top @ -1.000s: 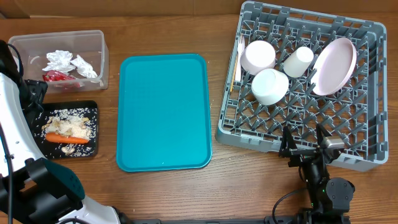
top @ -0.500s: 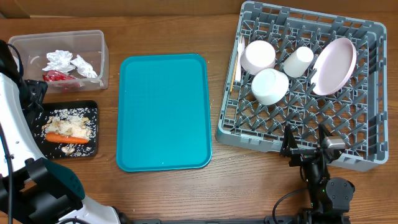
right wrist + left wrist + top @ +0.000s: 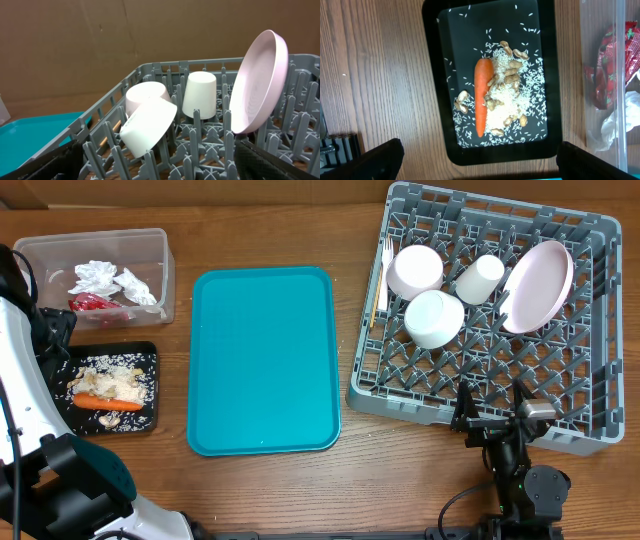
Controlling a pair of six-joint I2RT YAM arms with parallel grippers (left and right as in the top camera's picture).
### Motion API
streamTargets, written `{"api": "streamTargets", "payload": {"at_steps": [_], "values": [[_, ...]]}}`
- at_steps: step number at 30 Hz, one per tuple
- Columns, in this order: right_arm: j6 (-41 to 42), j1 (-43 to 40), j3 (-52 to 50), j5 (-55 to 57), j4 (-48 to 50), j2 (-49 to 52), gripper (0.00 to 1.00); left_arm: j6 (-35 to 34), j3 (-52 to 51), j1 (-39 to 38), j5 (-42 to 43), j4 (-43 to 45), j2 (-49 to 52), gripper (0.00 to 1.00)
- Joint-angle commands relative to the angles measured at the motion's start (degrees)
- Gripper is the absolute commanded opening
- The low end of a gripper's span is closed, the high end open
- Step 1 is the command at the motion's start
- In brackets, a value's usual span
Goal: Sort waste into correct bins and load items into the dishwasher rack
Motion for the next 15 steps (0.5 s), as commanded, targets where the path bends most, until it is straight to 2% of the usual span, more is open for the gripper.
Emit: {"api": "streamTargets", "payload": {"at_steps": [1, 8, 15], "values": [[-0.22, -0.42, -0.59, 0.35, 0.13, -0.63, 1.00, -1.20, -0.20, -0.22, -0.20, 0.02, -0.96, 1.00], [-0.22, -0.42, -0.59, 0.35, 0.13, -0.63, 1.00, -1.18, -0.20, -0.55, -0.20, 0.04, -0.90, 1.00], [-0.22, -0.42, -0.59, 0.35, 0.13, -0.63, 1.00, -0.44, -0.20, -4.70, -1.42, -0.04, -3.63, 1.00]]}}
